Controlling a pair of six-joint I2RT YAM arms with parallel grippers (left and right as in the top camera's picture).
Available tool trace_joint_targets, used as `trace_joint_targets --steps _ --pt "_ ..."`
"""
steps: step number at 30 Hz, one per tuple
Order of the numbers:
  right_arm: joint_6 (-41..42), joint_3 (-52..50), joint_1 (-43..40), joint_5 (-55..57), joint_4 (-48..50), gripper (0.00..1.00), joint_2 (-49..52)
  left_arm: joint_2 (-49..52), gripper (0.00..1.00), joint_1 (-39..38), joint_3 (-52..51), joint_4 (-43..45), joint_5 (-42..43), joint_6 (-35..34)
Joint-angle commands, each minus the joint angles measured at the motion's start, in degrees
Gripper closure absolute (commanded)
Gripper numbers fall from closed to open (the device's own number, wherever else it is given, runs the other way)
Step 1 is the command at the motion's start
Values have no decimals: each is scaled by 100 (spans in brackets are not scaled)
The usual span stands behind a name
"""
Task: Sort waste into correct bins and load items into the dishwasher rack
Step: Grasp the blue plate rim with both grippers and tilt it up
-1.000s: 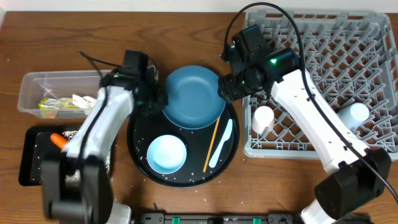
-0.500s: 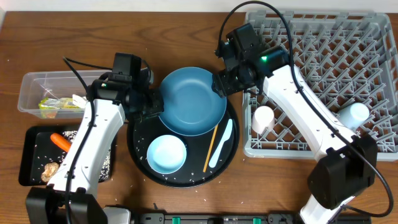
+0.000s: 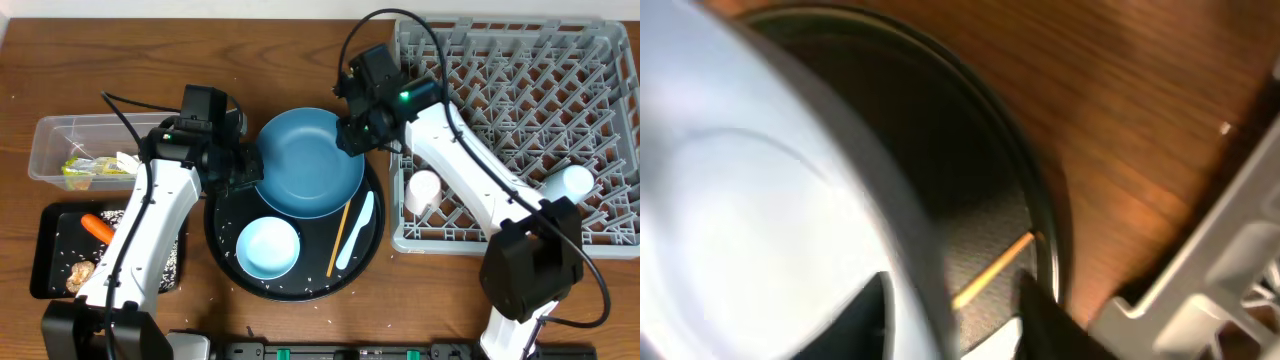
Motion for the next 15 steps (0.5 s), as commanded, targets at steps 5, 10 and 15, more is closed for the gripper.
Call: trace_joint_targets --steps 5,10,15 --pt "-2 37 98 -37 66 99 59 -22 94 24 28 -2 55 59" --pt "-4 37 98 -278 66 99 59 -22 94 24 28 0 55 79" --pt "-2 37 98 -507 74 77 59 -22 94 24 28 2 59 76"
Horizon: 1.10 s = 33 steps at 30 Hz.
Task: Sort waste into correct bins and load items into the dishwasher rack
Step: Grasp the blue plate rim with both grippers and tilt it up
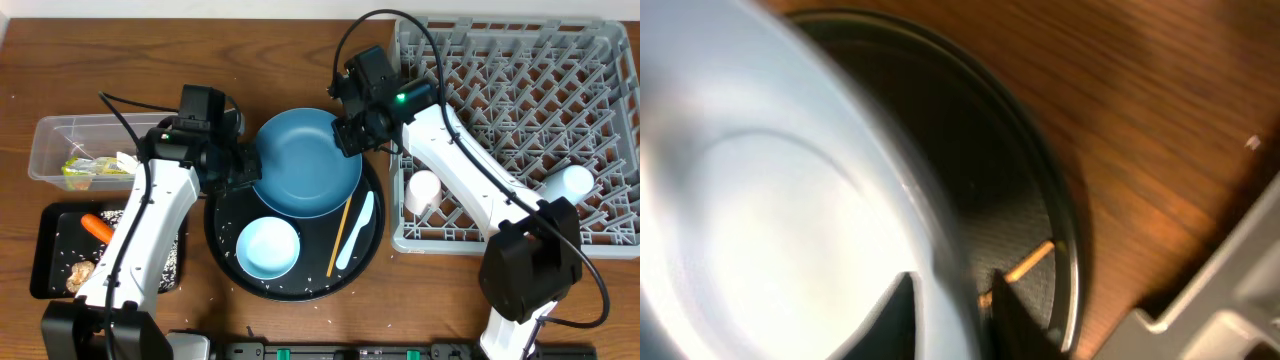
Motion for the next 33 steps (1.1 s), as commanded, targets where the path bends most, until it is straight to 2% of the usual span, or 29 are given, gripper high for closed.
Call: trace_joint_targets --steps 1,3,6,13,16,23,25,26,27,28,30,33 --pt "-15 37 50 -321 15 76 61 -22 94 -7 31 2 131 57" --pt "-15 37 50 -319 13 76 66 -24 94 -7 31 17 271 107" --pt "-15 37 48 -317 13 86 66 -24 94 -7 31 48 420 149" --pt "-15 37 48 -229 -9 88 133 -76 94 -7 31 52 422 175" --pt "-15 37 50 -229 -4 99 157 -162 94 -7 31 83 422 188" --pt "-13 55 42 -234 17 99 125 -345 94 -7 31 179 402 186" --pt "-11 61 28 -234 57 99 46 -352 84 -7 31 203 402 186" --pt "-11 61 20 -234 76 99 -26 -352 72 -7 31 223 402 186" --pt "-13 61 11 -229 90 99 -96 -352 54 -7 31 236 402 186" --pt "-13 61 -2 -229 105 99 -175 -352 45 -7 31 258 402 186" --pt "-13 61 -31 -229 120 99 -319 -352 40 -7 31 319 404 184" --pt "-11 61 -59 -94 92 99 -494 -354 39 -7 31 398 407 184"
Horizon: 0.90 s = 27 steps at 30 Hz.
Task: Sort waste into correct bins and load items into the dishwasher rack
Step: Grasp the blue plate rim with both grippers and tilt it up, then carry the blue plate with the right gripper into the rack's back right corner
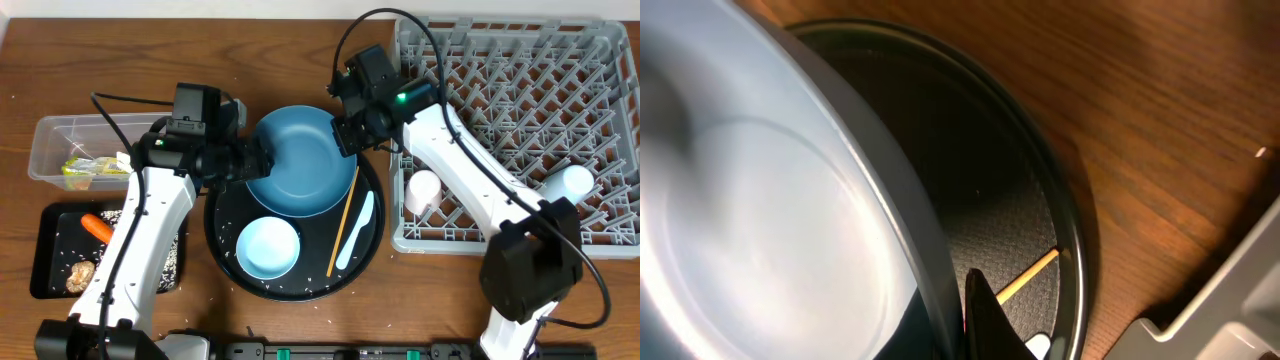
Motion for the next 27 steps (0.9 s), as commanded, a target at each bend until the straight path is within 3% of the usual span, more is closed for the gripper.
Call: trace_joint_targets --steps 1,13,27 --pt "-13 61 -26 39 -7 99 -457 -83 39 -17 31 98 98 33" --pt "-9 61 -188 706 -114 99 -562 -492 29 127 490 389 98 33" --pt "0 83 -1213 3880 -223 99 -1574 -1453 27 721 492 544 96 13"
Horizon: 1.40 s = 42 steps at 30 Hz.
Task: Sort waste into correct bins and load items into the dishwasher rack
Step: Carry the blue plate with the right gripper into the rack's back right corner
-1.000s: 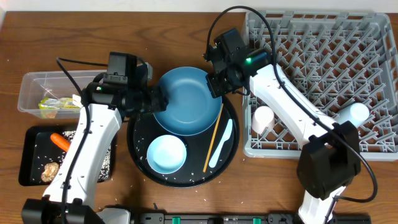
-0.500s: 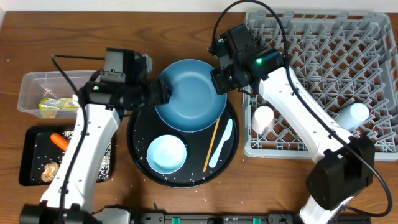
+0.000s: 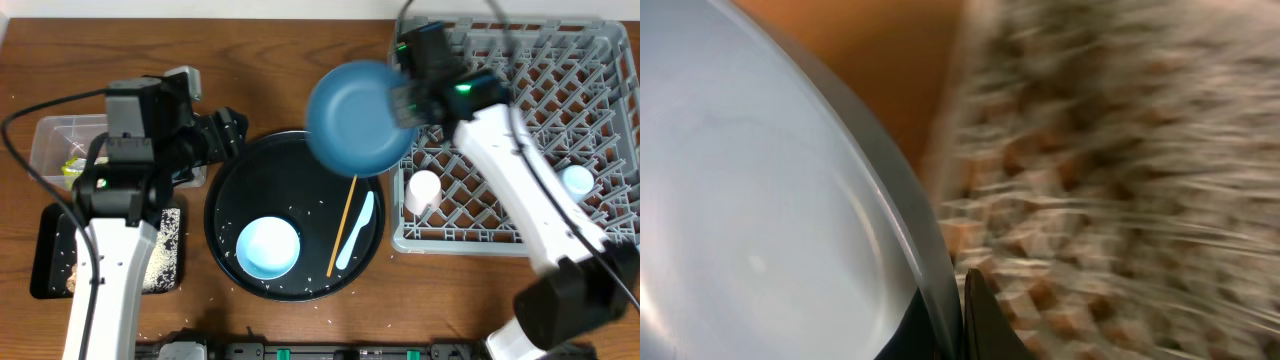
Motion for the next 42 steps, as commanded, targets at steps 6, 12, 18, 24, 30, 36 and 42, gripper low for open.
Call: trace_joint_targets --steps 6,12,18,24,30,36,42 --pt "-890 83 -1110 2723 533 99 -911 -149 20 92 149 11 55 15" --pt "-1644 81 -1698 3086 1368 99 -885 -149 2 92 149 -33 55 15" --pt "-2726 81 -1878 3748 2363 99 -837 -149 2 92 149 -33 55 15" --pt "-3414 81 -1888 4026 3130 99 -581 -149 2 92 149 -33 55 15" --pt "-4310 81 -1899 4339 3921 99 -31 -149 2 92 149 -33 55 15" --pt "-4476 81 -1928 4666 4463 99 560 -149 2 92 149 -33 55 15" --pt "-4918 81 -2151 4894 5132 99 990 -149 2 92 149 -33 55 15"
